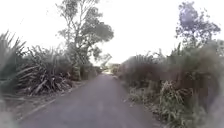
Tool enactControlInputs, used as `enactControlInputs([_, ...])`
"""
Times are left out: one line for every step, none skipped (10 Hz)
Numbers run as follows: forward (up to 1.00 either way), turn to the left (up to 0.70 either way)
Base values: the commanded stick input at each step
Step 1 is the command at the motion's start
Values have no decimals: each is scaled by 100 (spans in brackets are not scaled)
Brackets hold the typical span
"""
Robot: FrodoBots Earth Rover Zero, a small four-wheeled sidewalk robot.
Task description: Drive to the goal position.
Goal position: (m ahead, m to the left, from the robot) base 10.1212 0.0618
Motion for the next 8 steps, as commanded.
enactControlInputs([50,1])
enactControlInputs([50,1])
enactControlInputs([50,1])
enactControlInputs([50,1])
enactControlInputs([50,1])
enactControlInputs([50,1])
enactControlInputs([50,1])
enactControlInputs([50,1])
